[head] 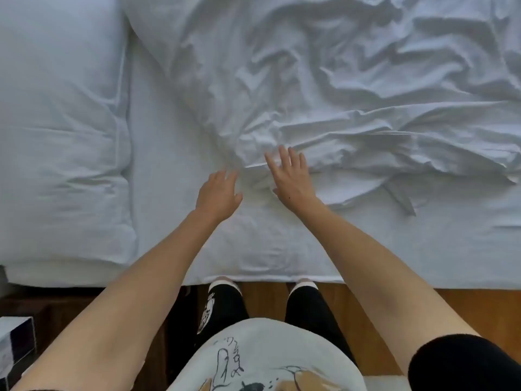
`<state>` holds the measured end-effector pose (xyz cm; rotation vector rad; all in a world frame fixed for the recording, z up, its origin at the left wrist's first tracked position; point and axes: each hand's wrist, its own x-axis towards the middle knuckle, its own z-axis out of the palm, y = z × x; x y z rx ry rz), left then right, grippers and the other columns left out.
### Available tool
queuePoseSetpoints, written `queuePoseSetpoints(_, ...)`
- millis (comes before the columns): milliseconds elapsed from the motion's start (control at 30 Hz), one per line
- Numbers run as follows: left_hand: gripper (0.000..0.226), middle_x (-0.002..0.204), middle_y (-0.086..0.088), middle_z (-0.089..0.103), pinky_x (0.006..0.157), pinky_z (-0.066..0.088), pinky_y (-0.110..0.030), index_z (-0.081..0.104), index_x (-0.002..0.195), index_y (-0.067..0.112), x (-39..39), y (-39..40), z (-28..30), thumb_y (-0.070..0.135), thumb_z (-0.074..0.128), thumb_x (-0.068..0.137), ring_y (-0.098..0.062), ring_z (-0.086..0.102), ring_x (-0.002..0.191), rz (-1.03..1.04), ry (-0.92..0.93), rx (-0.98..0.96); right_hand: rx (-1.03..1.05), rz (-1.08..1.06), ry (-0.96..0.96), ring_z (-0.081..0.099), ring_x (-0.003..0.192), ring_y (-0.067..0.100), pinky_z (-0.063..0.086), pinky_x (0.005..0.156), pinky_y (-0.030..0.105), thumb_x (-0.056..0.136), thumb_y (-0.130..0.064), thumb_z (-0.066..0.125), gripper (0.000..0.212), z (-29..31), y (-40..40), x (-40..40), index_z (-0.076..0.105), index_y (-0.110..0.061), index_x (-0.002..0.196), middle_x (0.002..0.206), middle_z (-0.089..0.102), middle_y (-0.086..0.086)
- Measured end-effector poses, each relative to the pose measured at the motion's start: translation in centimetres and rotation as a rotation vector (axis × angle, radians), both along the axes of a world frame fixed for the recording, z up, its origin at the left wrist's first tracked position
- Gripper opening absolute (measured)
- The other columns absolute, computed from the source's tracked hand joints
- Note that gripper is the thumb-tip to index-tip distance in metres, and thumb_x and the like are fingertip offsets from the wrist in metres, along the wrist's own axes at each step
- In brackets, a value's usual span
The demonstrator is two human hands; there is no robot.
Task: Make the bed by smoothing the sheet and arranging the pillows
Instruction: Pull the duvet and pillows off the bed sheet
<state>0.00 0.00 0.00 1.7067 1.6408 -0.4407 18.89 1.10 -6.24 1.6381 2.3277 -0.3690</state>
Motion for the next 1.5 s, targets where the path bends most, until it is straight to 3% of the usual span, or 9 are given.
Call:
queuePoseSetpoints(100,0.067,0.15,-0.016,0.025,0.098,0.038,-0.042,0.024,0.147,0.019,0.5,1.4,-3.7,0.03,0.057,0.09,-0.034,0.033,0.131,0.023,-0.045,0.035,-0.025,0.055,-0.081,0.033,0.135,0.045,0.027,0.109,0.058,0.063,-0.026,0.085,0.109,-3.0,2.8,-1.1,0.017,-0.018,0.148,0.15,0.029,0.025)
queuePoseSetpoints(200,0.084,0.156,-0.02,0.009,0.104,0.036,-0.041,0.01,0.152,0.019,1.4,1.7,-7.5,0.033,0.062,0.088,-0.035,0.023,0.138,-0.023,-0.058,0.083,0.052,0.135,-0.124,0.043,0.125,0.046,0.032,0.106,0.059,0.064,-0.026,0.082,0.1,-6.3,5.2,-0.9,0.026,-0.014,0.146,0.144,0.039,0.023)
queuePoseSetpoints(333,0.092,0.154,-0.027,0.01,0.112,0.026,-0.041,0.007,0.153,0.014,2.2,1.4,-11.5,0.037,0.065,0.085,-0.039,0.016,0.141,-0.041,-0.013,0.209,0.279,0.222,-0.057,0.058,0.079,0.031,0.048,0.081,0.041,0.074,-0.022,0.071,0.035,-8.7,6.9,0.2,0.06,-0.006,0.102,0.09,0.061,0.01)
queuePoseSetpoints(400,0.094,0.151,-0.03,0.014,0.113,0.028,-0.043,0.011,0.152,0.012,2.7,1.1,-12.7,0.038,0.068,0.083,-0.041,0.02,0.14,-0.023,0.004,0.276,0.276,0.274,-0.039,0.055,0.063,0.027,0.046,0.066,0.034,0.071,-0.009,0.065,0.01,-8.9,7.5,0.3,0.058,-0.012,0.078,0.068,0.058,0.005)
queuePoseSetpoints(633,0.095,0.151,-0.033,0.013,0.109,0.034,-0.048,0.003,0.149,0.016,4.1,0.7,-13.5,0.049,0.063,0.083,-0.045,0.02,0.14,0.166,-0.041,0.418,0.06,0.194,0.181,0.052,0.035,0.031,0.022,0.043,0.022,0.056,0.005,0.068,0.021,-5.8,8.4,-0.5,0.053,-0.005,0.066,0.046,0.057,0.011)
queuePoseSetpoints(833,0.104,0.152,-0.027,0.022,0.105,0.042,-0.047,0.009,0.148,0.011,3.8,1.6,-8.6,0.05,0.071,0.074,-0.038,0.03,0.139,0.453,-0.139,0.531,-0.002,0.049,0.302,0.026,0.038,0.027,0.01,0.046,0.025,0.068,0.008,0.058,0.027,2.8,4.5,-0.1,0.038,-0.01,0.07,0.046,0.048,0.013)
queuePoseSetpoints(1033,0.051,0.116,-0.019,0.058,0.067,0.054,-0.042,0.052,0.12,-0.001,4.6,2.8,-0.6,0.03,0.06,0.079,-0.035,0.06,0.1,0.49,-0.265,0.714,-0.012,-0.013,0.337,0.03,0.049,0.031,0.019,0.052,0.034,0.085,-0.002,0.051,0.021,12.7,3.6,0.8,0.034,-0.01,0.077,0.055,0.039,0.012)
queuePoseSetpoints(1167,0.02,0.082,-0.015,0.062,0.05,0.049,-0.038,0.059,0.092,0.001,4.1,3.4,5.0,0.007,0.063,0.074,-0.035,0.059,0.068,0.303,-0.291,0.793,-0.031,-0.086,0.329,0.034,0.057,0.033,0.021,0.055,0.036,0.09,-0.008,0.047,0.016,18.1,2.4,1.8,0.035,-0.009,0.08,0.061,0.04,0.013)
queuePoseSetpoints(1500,0.016,0.071,-0.015,0.064,0.048,0.042,-0.031,0.057,0.08,0.006,4.3,0.4,22.6,0.008,0.06,0.065,-0.038,0.061,0.058,-0.169,-0.296,0.931,0.32,-0.093,0.537,0.055,0.07,0.036,0.035,0.054,0.032,0.086,-0.034,0.052,0.033,27.8,-1.5,7.2,0.059,-0.002,0.089,0.076,0.06,0.014)
